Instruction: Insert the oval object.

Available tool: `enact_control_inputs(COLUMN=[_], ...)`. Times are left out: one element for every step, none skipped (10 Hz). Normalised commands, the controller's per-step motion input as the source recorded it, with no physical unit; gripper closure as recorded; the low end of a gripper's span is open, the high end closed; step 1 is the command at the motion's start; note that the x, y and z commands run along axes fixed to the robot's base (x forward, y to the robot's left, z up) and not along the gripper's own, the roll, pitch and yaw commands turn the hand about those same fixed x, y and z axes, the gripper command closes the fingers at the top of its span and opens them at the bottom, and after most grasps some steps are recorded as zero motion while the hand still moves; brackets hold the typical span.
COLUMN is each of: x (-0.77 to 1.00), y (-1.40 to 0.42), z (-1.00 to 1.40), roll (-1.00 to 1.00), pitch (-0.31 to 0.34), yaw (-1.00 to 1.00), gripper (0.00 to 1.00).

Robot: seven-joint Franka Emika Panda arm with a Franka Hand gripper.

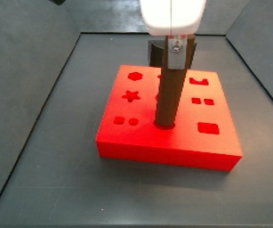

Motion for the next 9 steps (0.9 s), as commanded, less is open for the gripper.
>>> enact_control_inputs(x=[0.06,0.21,0.10,0.07,0.01,-0.07,-0.13,-0.18,-0.20], y=[-0.35,-0.23,-0.16,0.04,0.11,0.19,0.14,0.00,-0.10], z=[-0.02,-0.10,-0.16,-0.24,-0.23,-0.16,-0.06,-0.04,-0.06], roll=[0.14,0.17,0.21,0.12,0.08,0.01,-0.01,0.00,0.07], pitch=[0.000,0.000,0.000,0.000,0.000,0.000,0.000,-0.004,-0.011], yaw=[0.10,0.09,0.06,0.07,0.09,0.00,0.00,0.00,0.00], gripper=[1.00,1.00,1.00,1.00,1.00,1.00,1.00,1.00,1.00])
